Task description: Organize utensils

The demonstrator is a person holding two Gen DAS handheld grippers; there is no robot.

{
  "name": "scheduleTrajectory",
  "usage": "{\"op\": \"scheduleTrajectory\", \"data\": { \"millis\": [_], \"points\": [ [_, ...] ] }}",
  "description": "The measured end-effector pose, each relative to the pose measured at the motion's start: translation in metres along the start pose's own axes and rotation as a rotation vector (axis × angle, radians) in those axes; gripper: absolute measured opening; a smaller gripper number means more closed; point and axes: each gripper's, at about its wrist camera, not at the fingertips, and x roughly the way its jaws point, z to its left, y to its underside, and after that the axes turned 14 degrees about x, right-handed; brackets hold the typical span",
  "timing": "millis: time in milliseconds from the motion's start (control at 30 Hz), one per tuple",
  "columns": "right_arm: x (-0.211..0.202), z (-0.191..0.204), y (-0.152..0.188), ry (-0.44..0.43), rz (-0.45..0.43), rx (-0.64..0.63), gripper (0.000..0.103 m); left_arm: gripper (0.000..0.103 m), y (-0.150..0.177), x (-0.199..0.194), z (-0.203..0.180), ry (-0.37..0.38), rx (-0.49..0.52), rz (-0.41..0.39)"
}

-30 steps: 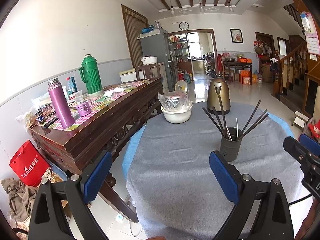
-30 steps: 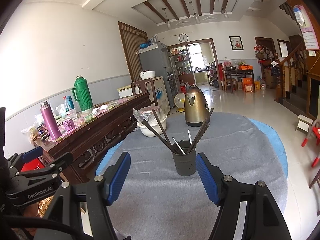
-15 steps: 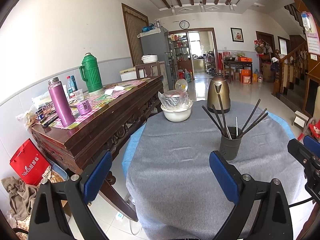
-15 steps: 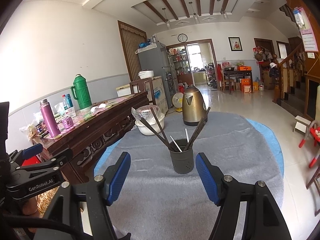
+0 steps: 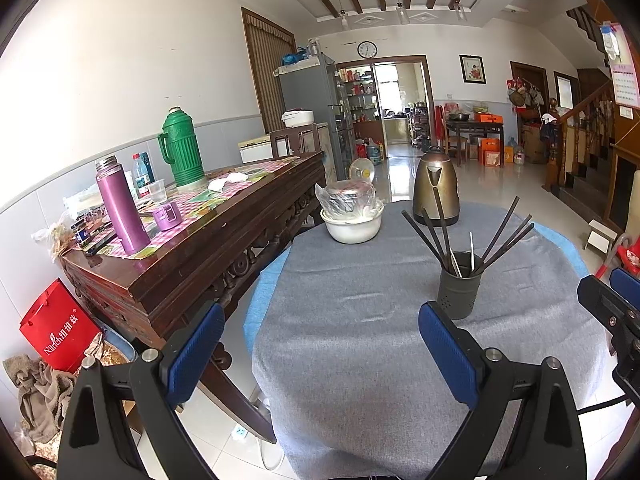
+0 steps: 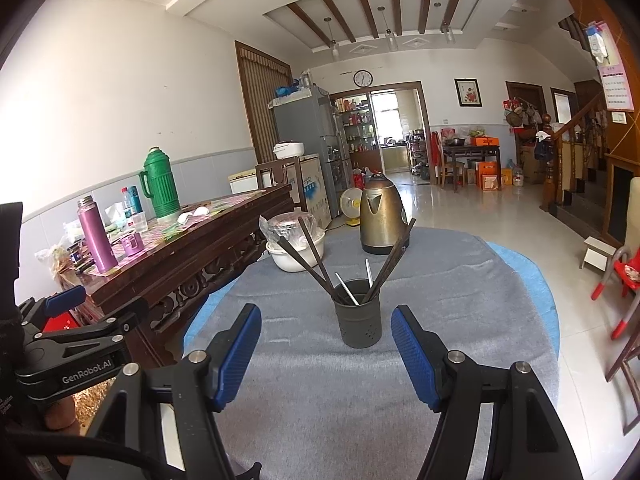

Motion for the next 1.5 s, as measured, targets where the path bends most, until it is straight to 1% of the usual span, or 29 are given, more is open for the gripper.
{"op": "scheduleTrajectory", "data": {
  "millis": [800, 1167, 1500],
  "points": [
    [0.002, -0.004, 0.001, 0.020, 0.021, 0.008, 0.071, 0.098, 0.000, 0.000, -0.001, 0.001, 0.001, 0.002],
    [0.000, -0.008, -0.001, 0.027, 0.021, 0.012, 0.071, 0.098, 0.000, 0.000, -0.003, 0.000, 0.011, 0.000],
    [0.001, -0.012, -0.001, 0.047, 0.026, 0.016, 0.071, 0.098, 0.001, 0.002, -0.008, 0.014, 0.031, 0.011]
  ]
}}
